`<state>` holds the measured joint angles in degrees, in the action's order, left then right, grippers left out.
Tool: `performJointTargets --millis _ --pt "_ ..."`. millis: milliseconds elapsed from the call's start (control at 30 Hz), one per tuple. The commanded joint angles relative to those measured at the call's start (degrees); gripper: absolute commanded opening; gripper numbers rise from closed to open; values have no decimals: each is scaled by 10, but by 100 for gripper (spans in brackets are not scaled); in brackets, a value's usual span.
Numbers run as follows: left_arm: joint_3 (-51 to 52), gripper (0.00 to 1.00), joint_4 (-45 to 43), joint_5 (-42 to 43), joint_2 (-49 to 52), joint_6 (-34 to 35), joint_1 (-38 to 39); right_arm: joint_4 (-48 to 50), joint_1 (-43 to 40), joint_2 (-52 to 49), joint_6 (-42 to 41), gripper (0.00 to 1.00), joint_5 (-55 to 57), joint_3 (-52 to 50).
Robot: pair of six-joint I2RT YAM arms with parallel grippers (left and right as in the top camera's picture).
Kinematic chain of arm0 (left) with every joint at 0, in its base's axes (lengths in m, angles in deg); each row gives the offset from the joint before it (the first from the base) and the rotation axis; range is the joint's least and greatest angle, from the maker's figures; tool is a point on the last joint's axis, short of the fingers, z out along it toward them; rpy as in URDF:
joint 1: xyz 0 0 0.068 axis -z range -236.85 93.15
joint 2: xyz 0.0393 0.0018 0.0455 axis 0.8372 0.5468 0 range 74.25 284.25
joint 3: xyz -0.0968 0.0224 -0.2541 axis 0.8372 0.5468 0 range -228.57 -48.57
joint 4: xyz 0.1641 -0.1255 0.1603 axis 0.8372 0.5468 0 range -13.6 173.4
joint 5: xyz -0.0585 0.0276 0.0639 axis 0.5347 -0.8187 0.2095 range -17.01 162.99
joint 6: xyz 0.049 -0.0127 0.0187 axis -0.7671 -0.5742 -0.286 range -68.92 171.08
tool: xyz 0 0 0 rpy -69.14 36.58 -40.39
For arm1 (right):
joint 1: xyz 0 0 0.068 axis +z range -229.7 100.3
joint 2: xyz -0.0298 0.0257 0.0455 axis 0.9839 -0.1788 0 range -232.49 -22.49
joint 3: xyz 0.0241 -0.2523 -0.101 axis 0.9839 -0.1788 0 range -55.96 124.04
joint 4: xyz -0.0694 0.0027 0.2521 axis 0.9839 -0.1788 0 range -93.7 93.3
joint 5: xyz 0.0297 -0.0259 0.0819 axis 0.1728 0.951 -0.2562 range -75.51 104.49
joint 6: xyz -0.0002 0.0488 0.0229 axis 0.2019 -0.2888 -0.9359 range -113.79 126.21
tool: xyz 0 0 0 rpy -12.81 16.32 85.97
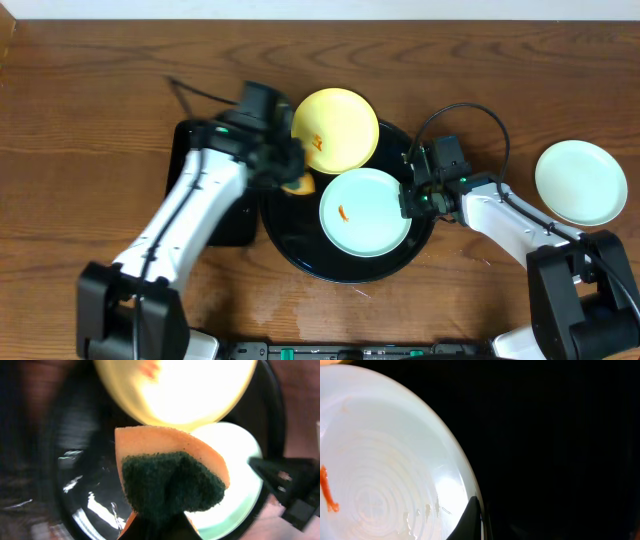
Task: Clean dirty plates on tray and stack at the side
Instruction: 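Wipe the mint plate on the round tray with the sponge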
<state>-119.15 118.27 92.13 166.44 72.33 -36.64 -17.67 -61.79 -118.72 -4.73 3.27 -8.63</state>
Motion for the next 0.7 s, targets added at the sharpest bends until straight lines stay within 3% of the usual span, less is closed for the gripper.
performJointTargets --millis 0,333,667 --pt "2 7 -26 -23 25 76 63 -11 -6 -12 -20 1 80 -3" --pt "2 8 -145 -23 155 219 189 -12 -5 -12 -21 1 80 -3" --pt "2 7 -136 -143 248 198 191 -12 -2 -12 -21 1 80 -3"
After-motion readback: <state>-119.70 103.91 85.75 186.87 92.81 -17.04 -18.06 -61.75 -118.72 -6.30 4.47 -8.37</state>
